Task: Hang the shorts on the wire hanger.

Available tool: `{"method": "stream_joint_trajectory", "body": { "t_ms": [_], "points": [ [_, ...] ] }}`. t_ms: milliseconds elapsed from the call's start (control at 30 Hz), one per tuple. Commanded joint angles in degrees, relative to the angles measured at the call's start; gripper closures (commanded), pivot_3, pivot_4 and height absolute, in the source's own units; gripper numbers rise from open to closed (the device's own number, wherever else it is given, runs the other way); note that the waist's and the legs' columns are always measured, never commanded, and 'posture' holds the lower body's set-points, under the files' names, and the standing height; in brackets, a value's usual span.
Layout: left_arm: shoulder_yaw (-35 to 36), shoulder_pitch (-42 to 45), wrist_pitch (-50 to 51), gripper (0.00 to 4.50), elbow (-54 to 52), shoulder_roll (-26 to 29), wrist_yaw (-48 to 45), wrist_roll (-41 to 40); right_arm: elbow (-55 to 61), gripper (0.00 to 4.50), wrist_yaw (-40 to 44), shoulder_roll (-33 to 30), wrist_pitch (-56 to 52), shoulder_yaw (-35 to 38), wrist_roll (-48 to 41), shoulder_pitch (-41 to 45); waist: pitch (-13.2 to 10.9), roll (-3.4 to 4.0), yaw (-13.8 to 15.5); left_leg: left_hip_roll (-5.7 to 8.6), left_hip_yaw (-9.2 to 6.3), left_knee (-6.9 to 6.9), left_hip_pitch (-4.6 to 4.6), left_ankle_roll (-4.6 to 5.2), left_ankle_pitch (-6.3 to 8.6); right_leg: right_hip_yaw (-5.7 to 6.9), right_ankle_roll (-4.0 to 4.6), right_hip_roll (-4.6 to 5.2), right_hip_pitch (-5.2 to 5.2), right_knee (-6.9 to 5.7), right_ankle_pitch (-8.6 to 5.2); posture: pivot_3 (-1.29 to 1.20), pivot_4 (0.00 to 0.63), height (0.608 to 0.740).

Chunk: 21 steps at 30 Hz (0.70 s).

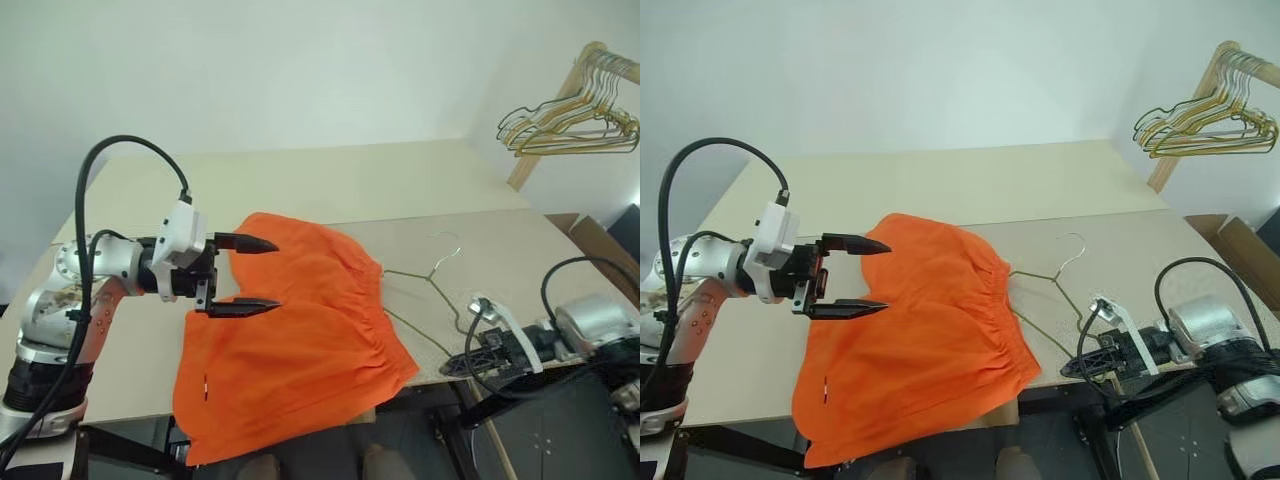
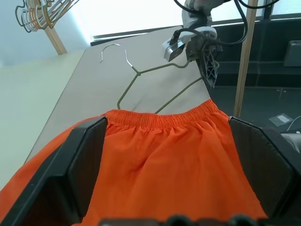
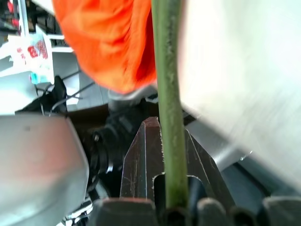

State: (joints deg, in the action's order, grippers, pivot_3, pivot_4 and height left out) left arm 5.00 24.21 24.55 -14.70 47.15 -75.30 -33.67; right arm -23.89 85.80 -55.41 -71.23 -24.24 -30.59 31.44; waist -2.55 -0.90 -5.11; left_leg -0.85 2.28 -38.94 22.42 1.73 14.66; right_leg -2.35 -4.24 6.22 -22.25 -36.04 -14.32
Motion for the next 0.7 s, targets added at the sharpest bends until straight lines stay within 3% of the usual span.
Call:
{"method": "stream_joint_trajectory", "body": {
  "t_ms": [33,167,433,600,700],
  "points": [
    [1.31,0.66,-0.70,0.04,-0.96,1.43,0.37,-0.19,1.88,4.50,1.84,-0.85,-0.13,2.32,-1.27,1.16,0.00,0.01,0.62,0.01,0.01,-0.01,0.04,0.00,0.00,-0.01,0.00,0.01,-0.04,0.00,0.00,-0.06,0.022,0.740],
    [1.26,0.06,-1.20,0.04,-1.09,1.67,0.58,-0.03,9.56,4.50,4.47,-2.19,0.01,0.47,-2.48,-1.16,0.00,0.01,1.24,-0.02,0.02,-0.01,-0.01,0.00,0.00,-0.01,0.00,0.00,-0.03,-0.03,0.00,-0.06,0.022,0.740],
    [0.49,0.95,-1.80,0.04,-0.35,1.50,0.64,0.44,0.02,4.50,-0.59,4.46,-0.84,1.01,0.74,3.77,0.00,0.01,1.12,0.00,0.07,0.00,-0.07,0.00,0.00,-0.02,0.01,-0.01,0.01,-0.04,0.00,-0.06,0.021,0.740],
    [0.84,0.86,-1.88,0.04,-0.39,1.77,0.68,0.57,4.72,4.50,3.59,1.72,0.08,-2.19,0.75,2.08,0.00,0.01,1.63,0.00,0.04,-0.01,0.02,0.00,0.00,0.01,0.00,0.00,-0.02,0.00,0.00,-0.05,0.020,0.740],
    [0.90,0.59,-1.98,0.04,-0.50,1.72,0.79,0.74,4.16,4.50,2.34,3.14,-1.37,-1.00,-0.03,2.87,0.00,0.01,1.68,-0.01,0.05,-0.02,-0.04,0.00,0.00,0.01,0.01,-0.01,0.02,-0.01,0.00,-0.05,0.019,0.740]
  ]
}}
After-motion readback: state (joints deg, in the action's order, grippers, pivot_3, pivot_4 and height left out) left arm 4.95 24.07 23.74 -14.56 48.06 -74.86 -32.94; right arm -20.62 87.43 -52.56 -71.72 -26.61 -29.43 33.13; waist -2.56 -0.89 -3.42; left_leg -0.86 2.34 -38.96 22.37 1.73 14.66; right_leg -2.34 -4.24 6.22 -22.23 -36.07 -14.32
